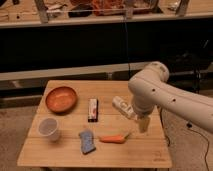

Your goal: Move the arm in a circular motion

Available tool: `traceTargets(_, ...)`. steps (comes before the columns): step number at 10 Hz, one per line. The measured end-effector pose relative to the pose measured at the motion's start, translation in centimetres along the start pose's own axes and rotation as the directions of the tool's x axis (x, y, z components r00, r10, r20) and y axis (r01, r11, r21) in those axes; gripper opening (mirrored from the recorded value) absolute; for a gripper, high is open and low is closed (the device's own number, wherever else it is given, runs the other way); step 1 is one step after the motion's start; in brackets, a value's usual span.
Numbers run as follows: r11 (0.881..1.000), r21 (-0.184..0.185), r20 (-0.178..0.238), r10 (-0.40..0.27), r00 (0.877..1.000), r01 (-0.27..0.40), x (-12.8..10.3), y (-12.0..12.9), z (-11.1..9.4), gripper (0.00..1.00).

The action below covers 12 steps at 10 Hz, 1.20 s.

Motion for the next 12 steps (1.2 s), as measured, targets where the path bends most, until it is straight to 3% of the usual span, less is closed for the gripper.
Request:
traceTargets(2, 0.999, 0.005, 0.021, -0.044, 0.999, 0.044, -3.5, -1.1, 0.4, 0.80)
traceTargets(4, 0.995, 0.015, 0.037, -0.099, 0.994, 0.099, -6.7, -4.1, 1.3, 0.80)
traceTargets(6, 0.987, 0.017, 0.059, -0.163, 0.985, 0.162, -8.8, -9.5, 3.7, 0.80)
traceTargets(9, 0.977, 0.022, 0.077, -0.214, 0.974, 0.213, -9.5, -16.5, 6.6, 0.80)
traceTargets(10, 0.978, 0.025, 0.073, -0.210, 0.975, 0.209, -8.7, -19.4, 7.4, 0.80)
traceTargets(12, 0.983, 0.027, 0.058, -0.184, 0.981, 0.183, -6.8, -22.3, 7.9, 0.80)
